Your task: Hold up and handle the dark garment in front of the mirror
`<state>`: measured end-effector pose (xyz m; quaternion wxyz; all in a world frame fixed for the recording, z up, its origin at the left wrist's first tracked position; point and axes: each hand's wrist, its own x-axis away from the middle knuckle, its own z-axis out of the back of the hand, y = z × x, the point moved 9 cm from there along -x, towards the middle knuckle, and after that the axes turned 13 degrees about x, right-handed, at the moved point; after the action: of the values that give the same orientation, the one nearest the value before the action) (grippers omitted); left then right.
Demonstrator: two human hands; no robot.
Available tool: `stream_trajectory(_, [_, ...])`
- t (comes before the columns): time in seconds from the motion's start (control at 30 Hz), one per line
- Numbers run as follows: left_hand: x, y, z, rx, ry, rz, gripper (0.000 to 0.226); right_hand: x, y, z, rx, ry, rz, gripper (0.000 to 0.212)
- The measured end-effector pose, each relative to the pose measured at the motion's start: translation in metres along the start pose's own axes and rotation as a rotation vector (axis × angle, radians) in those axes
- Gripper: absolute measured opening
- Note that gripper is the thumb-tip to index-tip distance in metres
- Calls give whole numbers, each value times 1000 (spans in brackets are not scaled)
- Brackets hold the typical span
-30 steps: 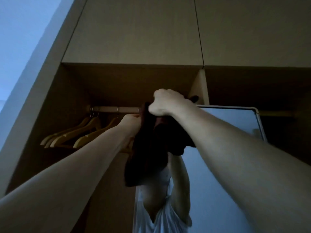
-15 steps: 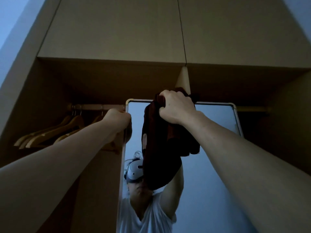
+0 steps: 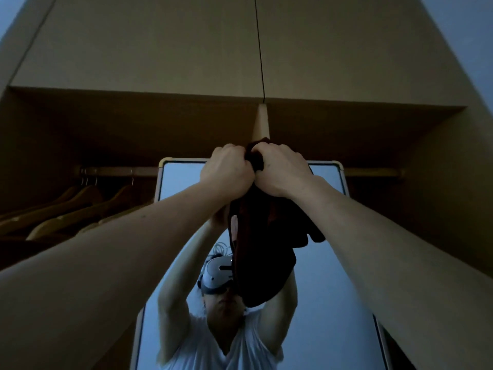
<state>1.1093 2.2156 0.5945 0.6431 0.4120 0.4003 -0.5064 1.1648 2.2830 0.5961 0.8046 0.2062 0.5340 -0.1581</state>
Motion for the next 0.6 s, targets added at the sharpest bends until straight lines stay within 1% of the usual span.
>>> stream_trajectory(0.1, [-1, 7, -8, -2, 57, 16, 22, 3, 14, 0, -16, 23, 23, 44])
stream_trajectory(0.2, [-2, 27, -24, -72, 70, -53, 28, 8, 43, 3, 5, 29, -25, 43])
stream_trajectory(0.3, [-6, 47, -44, -248, 84, -136, 32, 14, 86, -2, 23, -112, -115, 49])
stream_trajectory(0.4, [-12, 56, -60, -512, 118, -184, 29, 17, 126, -3, 60, -219, -176, 53])
stream_trajectory(0.47, [-15, 56, -59, -586, 135, -185, 28, 15, 134, -5, -35, -241, -190, 50])
stream_trajectory(0.53, [-16, 57, -60, -582, 133, -163, 28, 15, 135, -7, -143, -239, -169, 40])
stream_trajectory(0.6, [-15, 60, -63, -592, 126, -160, 28, 16, 137, -7, -195, -220, -162, 38])
